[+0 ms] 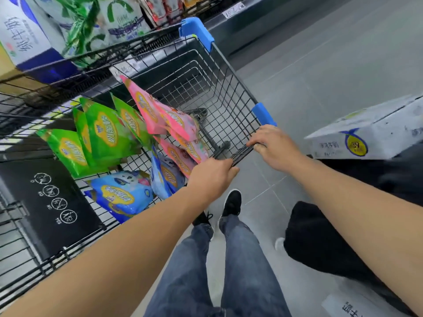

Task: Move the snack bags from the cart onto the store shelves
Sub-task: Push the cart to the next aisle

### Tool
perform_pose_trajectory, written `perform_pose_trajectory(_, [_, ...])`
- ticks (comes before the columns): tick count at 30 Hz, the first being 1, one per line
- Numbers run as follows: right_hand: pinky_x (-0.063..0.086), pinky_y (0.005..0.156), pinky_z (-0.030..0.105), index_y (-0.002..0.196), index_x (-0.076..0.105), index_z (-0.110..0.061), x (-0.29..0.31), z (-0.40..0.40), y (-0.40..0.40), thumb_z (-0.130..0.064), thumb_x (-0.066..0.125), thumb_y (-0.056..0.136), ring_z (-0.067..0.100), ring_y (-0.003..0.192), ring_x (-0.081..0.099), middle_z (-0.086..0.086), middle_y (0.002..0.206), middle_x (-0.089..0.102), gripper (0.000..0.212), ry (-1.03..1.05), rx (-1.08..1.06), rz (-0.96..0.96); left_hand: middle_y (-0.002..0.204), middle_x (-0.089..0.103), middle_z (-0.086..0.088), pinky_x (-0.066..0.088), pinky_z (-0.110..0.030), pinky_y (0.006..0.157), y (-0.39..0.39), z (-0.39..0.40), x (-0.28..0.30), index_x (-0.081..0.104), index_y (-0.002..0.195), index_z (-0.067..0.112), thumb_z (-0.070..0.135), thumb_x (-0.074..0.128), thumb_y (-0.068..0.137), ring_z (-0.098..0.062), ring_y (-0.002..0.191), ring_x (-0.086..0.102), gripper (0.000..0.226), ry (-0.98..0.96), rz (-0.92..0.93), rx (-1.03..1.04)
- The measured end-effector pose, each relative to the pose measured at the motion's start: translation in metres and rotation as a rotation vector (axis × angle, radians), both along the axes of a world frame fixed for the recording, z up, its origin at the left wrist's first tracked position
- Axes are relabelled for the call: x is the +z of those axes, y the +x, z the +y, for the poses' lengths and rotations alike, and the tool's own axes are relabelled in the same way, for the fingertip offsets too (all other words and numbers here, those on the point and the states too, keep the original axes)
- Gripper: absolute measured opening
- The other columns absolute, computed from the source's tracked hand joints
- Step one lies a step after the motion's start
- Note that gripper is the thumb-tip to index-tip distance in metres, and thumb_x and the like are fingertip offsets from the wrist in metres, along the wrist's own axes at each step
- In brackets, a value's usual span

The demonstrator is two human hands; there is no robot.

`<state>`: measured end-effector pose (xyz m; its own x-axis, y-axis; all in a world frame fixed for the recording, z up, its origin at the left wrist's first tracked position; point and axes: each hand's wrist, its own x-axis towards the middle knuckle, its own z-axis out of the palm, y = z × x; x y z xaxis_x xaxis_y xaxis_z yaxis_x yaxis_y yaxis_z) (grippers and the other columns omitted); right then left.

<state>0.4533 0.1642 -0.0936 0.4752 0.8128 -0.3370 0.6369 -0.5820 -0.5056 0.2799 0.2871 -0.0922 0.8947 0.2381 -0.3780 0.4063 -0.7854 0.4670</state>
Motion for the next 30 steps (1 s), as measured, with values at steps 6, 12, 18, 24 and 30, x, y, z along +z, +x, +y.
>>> perform_pose_trajectory(6, [0.040,0.105,0.039,0.101,0.074,-0.021,-0.007,-0.018,0.028,-0.016,0.059,0.094,0.018,0.118,0.048,0.002,0.107,0.064,0.018,-0.017,-0.080,0.003,0.080,0.060,-0.009,0.037,-0.034,0.060,0.035,-0.011,0.000,0.059,0.100,0.016,0.046,0.035,0.101,-0.036,0.084,0.060,0.038,-0.013,0.016,-0.023])
perform_pose_trajectory(12, [0.044,0.101,0.039,0.101,0.073,-0.026,-0.004,-0.044,0.069,-0.020,0.058,0.094,0.014,0.113,0.050,-0.002,0.108,0.062,0.017,-0.026,-0.115,-0.001,0.075,0.053,-0.004,0.041,-0.035,0.059,0.080,-0.030,0.004,0.059,0.101,0.017,0.044,0.037,0.101,-0.033,0.085,0.059,0.035,-0.047,0.032,-0.042])
perform_pose_trajectory(18, [0.046,0.098,0.040,0.094,0.075,-0.021,-0.002,-0.071,0.114,-0.013,0.063,0.090,0.018,0.107,0.054,-0.001,0.098,0.065,0.014,0.030,-0.135,-0.018,0.081,0.062,-0.008,0.042,-0.035,0.060,0.130,-0.051,0.002,0.061,0.101,0.018,0.045,0.038,0.098,-0.033,0.083,0.058,0.035,-0.057,0.023,-0.019])
perform_pose_trajectory(24, [0.044,0.094,0.031,0.092,0.076,-0.015,0.008,-0.092,0.149,-0.005,0.062,0.090,0.017,0.106,0.053,0.000,0.096,0.067,0.017,0.027,-0.205,-0.034,0.069,0.046,-0.004,0.035,-0.033,0.058,0.176,-0.073,0.000,0.044,0.079,0.019,0.045,0.039,0.097,-0.032,0.073,0.050,0.032,-0.106,0.047,-0.031])
perform_pose_trajectory(30, [0.036,0.096,0.021,0.089,0.075,-0.008,0.009,-0.114,0.190,0.001,0.062,0.089,0.022,0.114,0.051,0.002,0.094,0.070,0.016,0.078,-0.279,-0.081,0.065,0.042,-0.004,0.030,-0.033,0.057,0.233,-0.093,-0.003,0.040,0.075,0.021,0.044,0.039,0.097,-0.032,0.069,0.047,0.032,-0.137,0.028,-0.046])
